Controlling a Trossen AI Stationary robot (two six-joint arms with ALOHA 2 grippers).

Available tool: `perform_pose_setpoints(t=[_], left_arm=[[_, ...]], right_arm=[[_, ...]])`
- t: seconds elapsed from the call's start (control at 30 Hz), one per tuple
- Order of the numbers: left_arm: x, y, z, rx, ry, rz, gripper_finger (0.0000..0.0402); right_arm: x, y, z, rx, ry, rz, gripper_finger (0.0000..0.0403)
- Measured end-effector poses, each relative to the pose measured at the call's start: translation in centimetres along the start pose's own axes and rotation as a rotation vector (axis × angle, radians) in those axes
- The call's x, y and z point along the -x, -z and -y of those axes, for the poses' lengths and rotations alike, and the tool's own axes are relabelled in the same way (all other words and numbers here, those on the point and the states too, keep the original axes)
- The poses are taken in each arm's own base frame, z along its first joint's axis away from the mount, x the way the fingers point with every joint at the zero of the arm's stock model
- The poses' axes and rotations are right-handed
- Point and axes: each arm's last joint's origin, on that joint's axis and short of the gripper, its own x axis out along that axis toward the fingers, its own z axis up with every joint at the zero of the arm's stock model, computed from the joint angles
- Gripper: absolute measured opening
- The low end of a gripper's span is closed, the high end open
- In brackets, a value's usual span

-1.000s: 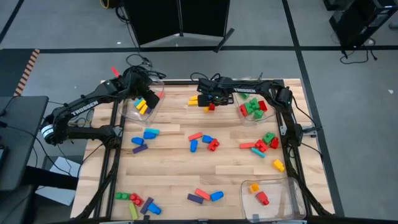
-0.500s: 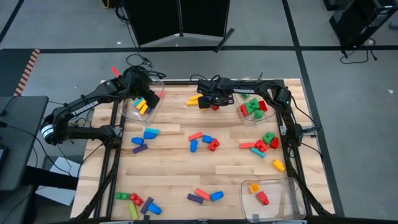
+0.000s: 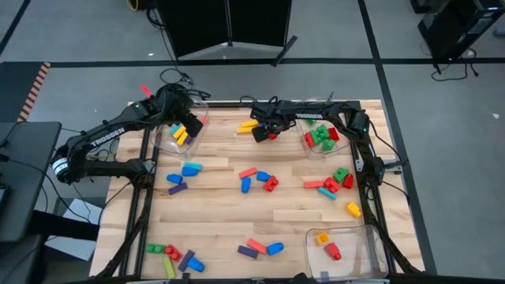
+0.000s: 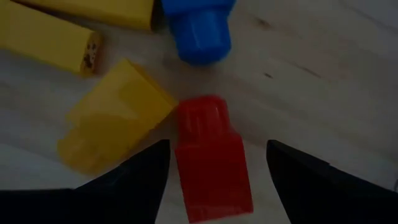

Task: Sort blocks by size
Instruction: Put the red 1 stud game piece into the bottom transparent bin

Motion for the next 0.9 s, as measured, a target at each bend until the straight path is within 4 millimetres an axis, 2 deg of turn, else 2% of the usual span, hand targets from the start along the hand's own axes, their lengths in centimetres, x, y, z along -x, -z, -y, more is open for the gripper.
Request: perform_pose_setpoints(t=[0.23,0.47,0.73,0.83,0.9], left_arm=[[0.0,0.0,0.0,0.0,0.0,-0.001,0.017],[0.0,0.0,0.0,0.001,0.001,-0.001,0.017],[0.0,0.0,0.0,0.001,0.001,0.0,0.017],[0.0,0.0,0.0,0.001,0.001,0.0,0.017],[0.0,0.0,0.0,0.001,0.001,0.001,0.017]], right_arm=[[-1.1,0.7,0.3,0.02,0.006,-0.014,0.0242],[-1.2,1.0,0.4,0.019,-0.008,-0.019,0.014],[-0.8,1.8,-0.1,0.019,-0.044,-0.077,0.014],[0.3,2.6,-0.3,0.03,-0.042,-0.106,0.014],[1.8,2.9,-0.5,0.039,-0.058,-0.086,0.014]])
